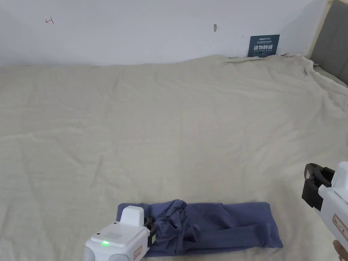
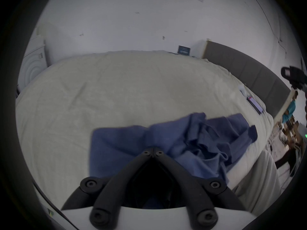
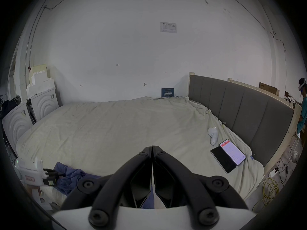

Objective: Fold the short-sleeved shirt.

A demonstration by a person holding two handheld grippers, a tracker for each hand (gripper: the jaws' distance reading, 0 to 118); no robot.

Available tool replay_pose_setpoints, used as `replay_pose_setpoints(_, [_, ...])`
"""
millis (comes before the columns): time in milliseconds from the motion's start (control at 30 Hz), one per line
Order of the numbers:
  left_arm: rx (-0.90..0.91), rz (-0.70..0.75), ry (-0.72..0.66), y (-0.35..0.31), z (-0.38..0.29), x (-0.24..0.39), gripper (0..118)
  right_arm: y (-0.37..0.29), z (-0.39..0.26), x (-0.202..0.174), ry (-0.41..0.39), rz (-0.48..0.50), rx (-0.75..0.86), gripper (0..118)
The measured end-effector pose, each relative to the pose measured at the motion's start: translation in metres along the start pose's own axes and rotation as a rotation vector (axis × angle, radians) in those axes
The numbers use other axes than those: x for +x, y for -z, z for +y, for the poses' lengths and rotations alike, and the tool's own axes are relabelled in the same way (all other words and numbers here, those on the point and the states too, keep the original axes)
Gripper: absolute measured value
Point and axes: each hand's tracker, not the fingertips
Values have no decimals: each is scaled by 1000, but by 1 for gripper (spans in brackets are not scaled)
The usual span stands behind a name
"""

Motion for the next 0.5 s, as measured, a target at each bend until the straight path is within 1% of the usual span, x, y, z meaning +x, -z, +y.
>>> replay_pose_setpoints(67, [-6, -20, 11, 5, -3, 12, 0, 1, -1, 1, 3, -1, -4, 0])
replay_pose_setpoints(133, [2, -2, 23, 8, -5, 24, 0, 1, -1, 2, 4, -3, -6, 0])
replay_pose_setpoints(233, [29, -9, -13, 7, -3, 32, 0, 2, -1, 5, 3, -7, -9, 0])
replay_pose_setpoints(400, [64, -13, 28, 8, -2, 50, 0, 1, -2, 8, 7, -11, -11, 0])
replay_pose_setpoints(500, [68, -26, 30, 11, 2, 54, 0, -1, -2, 8, 6, -13, -11, 0])
